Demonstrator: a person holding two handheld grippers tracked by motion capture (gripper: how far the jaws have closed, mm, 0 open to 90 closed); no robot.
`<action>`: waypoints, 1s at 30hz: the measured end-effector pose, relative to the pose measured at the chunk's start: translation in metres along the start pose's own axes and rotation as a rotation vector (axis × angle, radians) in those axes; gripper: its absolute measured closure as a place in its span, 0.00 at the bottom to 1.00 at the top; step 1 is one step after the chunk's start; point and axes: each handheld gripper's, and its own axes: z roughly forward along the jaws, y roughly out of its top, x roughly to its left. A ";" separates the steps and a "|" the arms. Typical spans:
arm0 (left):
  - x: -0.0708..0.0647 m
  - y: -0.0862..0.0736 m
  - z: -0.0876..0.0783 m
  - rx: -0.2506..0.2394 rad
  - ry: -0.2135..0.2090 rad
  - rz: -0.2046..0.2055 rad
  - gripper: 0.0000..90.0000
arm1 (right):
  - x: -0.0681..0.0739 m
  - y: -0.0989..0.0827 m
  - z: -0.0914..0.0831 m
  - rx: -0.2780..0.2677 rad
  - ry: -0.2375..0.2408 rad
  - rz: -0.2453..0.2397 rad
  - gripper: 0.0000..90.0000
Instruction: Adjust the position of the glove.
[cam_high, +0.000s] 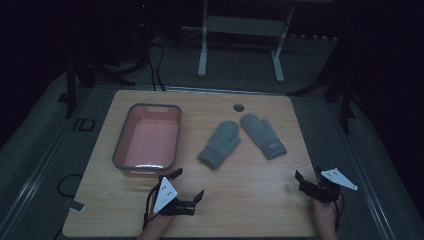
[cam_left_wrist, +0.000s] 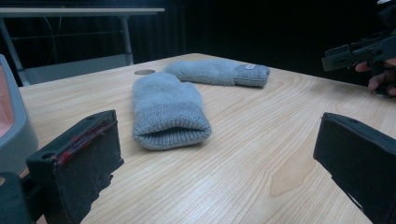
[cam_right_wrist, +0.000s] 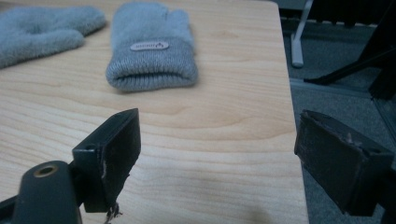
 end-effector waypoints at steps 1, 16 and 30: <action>0.000 0.000 0.000 0.000 0.000 -0.001 0.01 | 0.000 0.000 0.000 0.007 -0.001 -0.003 0.16; 0.001 0.000 0.000 -0.001 0.000 -0.003 0.01 | 0.003 0.021 0.009 0.080 0.002 -0.033 0.15; 0.001 0.000 0.000 -0.003 -0.004 -0.004 0.01 | 0.026 0.075 0.031 0.073 0.151 -0.072 0.16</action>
